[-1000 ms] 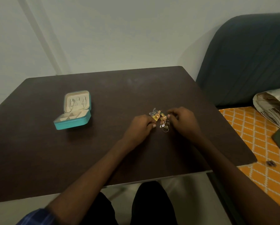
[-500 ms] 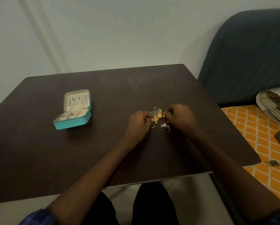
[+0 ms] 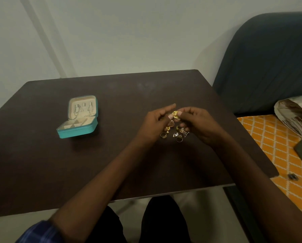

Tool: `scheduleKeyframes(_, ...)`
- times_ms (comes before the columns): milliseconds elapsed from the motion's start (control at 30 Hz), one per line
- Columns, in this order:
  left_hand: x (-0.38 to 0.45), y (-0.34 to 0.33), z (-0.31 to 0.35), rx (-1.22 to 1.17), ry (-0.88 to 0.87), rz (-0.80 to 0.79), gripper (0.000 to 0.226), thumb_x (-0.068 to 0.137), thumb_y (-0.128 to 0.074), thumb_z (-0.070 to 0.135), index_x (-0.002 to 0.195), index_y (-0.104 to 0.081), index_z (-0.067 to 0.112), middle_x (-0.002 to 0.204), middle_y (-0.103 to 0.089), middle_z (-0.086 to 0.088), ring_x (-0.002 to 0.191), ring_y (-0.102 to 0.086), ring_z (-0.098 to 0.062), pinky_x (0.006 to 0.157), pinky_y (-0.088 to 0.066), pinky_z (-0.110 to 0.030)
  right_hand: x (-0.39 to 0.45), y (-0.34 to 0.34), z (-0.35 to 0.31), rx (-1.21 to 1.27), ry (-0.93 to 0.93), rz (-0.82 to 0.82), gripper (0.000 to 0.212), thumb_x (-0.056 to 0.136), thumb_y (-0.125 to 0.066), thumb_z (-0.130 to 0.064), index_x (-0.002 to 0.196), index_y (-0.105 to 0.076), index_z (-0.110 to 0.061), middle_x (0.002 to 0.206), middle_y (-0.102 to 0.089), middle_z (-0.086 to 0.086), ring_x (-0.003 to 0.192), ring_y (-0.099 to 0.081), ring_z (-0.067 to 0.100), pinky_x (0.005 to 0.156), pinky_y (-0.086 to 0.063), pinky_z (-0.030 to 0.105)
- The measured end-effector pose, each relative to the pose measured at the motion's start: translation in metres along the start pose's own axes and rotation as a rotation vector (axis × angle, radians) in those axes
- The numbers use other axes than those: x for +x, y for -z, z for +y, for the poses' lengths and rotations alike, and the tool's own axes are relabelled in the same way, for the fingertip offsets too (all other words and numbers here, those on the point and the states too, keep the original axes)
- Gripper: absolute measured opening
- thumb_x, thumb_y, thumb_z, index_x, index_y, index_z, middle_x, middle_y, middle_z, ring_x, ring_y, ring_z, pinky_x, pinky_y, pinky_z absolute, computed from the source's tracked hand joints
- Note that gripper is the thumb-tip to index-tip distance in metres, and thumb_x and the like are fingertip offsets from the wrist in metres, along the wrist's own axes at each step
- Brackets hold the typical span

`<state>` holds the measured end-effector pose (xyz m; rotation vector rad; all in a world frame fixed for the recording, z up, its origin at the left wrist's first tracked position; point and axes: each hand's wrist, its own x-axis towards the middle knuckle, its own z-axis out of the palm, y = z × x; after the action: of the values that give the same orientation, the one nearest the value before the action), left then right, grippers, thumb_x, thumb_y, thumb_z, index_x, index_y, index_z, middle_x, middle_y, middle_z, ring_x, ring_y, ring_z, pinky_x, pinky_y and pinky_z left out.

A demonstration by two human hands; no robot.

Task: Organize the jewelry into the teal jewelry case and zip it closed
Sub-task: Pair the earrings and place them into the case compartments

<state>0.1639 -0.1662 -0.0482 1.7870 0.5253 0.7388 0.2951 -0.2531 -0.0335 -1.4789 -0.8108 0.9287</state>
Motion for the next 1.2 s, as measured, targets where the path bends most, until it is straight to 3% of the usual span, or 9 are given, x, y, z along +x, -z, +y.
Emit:
scheduleKeyframes(133,-0.002,0.011,0.002,-0.008,-0.034,-0.115,0.037,0.091,-0.054,0.001,0.127,-0.054,0.006,0.112,-0.064,-0.019,0.082,-0.061,-0.007,0.066,-0.049,-0.017,-0.001,-0.003,-0.001,0.212,-0.175,-0.09,0.013,0.092,-0.05,-0.01,0.084,-0.06,-0.012,0.066,-0.062,0.001,0.047,-0.046,0.004,0.042,-0.036,0.015)
scheduleKeyframes(267,-0.003,0.013,0.003,-0.061,-0.049,-0.059,0.025,0.088,-0.058,0.0,0.112,-0.063,0.008,0.083,-0.069,0.0,0.072,-0.063,-0.005,0.063,-0.051,-0.017,0.0,-0.006,-0.003,0.285,-0.181,-0.096,0.013,0.093,-0.05,-0.015,0.089,-0.061,-0.011,0.069,-0.064,0.002,0.051,-0.052,0.006,0.048,-0.042,0.017)
scheduleKeyframes(367,-0.003,0.013,0.001,-0.12,0.001,0.024,0.013,0.089,-0.057,0.003,0.1,-0.064,0.007,0.065,-0.067,0.009,0.058,-0.06,0.0,0.056,-0.051,-0.016,0.0,-0.006,-0.005,0.202,-0.059,-0.122,0.013,0.091,-0.053,-0.011,0.098,-0.063,-0.006,0.073,-0.067,0.001,0.057,-0.057,0.004,0.054,-0.046,0.016)
scheduleKeyframes(567,-0.006,0.013,-0.008,-0.074,0.055,0.039,0.011,0.089,-0.059,0.009,0.1,-0.057,0.011,0.07,-0.054,0.002,0.054,-0.052,0.004,0.051,-0.044,-0.015,0.0,-0.007,-0.008,-0.254,0.141,-0.067,0.009,0.086,-0.061,-0.004,0.092,-0.066,-0.008,0.076,-0.064,0.004,0.055,-0.056,-0.002,0.052,-0.046,0.014)
scheduleKeyframes(733,-0.005,0.013,-0.01,0.031,0.048,0.036,0.019,0.09,-0.058,0.011,0.108,-0.063,0.005,0.083,-0.062,0.006,0.068,-0.059,0.009,0.06,-0.045,-0.009,0.0,-0.007,-0.008,-0.283,0.18,-0.056,0.008,0.086,-0.061,-0.006,0.093,-0.065,-0.01,0.086,-0.065,0.009,0.072,-0.059,0.01,0.062,-0.047,0.021)
scheduleKeyframes(867,-0.007,0.012,-0.007,-0.079,0.064,0.026,0.018,0.091,-0.056,0.007,0.106,-0.064,0.002,0.084,-0.067,-0.008,0.07,-0.063,-0.006,0.063,-0.052,-0.021,-0.001,-0.01,-0.007,-0.285,0.18,-0.026,0.003,0.087,-0.061,-0.009,0.087,-0.064,-0.008,0.07,-0.064,0.002,0.056,-0.057,0.001,0.054,-0.046,0.017)
scheduleKeyframes(967,-0.006,0.009,-0.005,-0.136,0.116,0.019,0.014,0.09,-0.059,0.011,0.1,-0.065,0.003,0.081,-0.066,-0.011,0.07,-0.06,-0.013,0.061,-0.051,-0.02,0.001,-0.012,-0.005,-0.258,0.187,0.046,0.004,0.084,-0.065,-0.009,0.08,-0.066,-0.008,0.054,-0.063,-0.005,0.047,-0.054,-0.001,0.048,-0.043,0.015)
scheduleKeyframes(1100,-0.004,0.007,-0.005,-0.211,0.145,0.083,0.007,0.087,-0.061,0.007,0.092,-0.063,0.002,0.074,-0.066,-0.008,0.064,-0.062,-0.01,0.058,-0.051,-0.017,0.001,-0.016,-0.009,-0.355,0.224,0.007,0.013,0.089,-0.057,-0.007,0.095,-0.069,-0.005,0.075,-0.067,0.015,0.062,-0.058,0.011,0.053,-0.047,0.016)
scheduleKeyframes(1200,-0.003,0.009,-0.005,-0.268,0.149,0.139,0.004,0.086,-0.062,0.005,0.089,-0.063,0.002,0.067,-0.067,0.0,0.058,-0.063,-0.003,0.057,-0.051,-0.015,0.006,-0.01,-0.011,-0.412,0.226,0.0,0.018,0.091,-0.053,-0.005,0.103,-0.066,-0.003,0.08,-0.067,0.005,0.064,-0.058,0.007,0.055,-0.047,0.014)
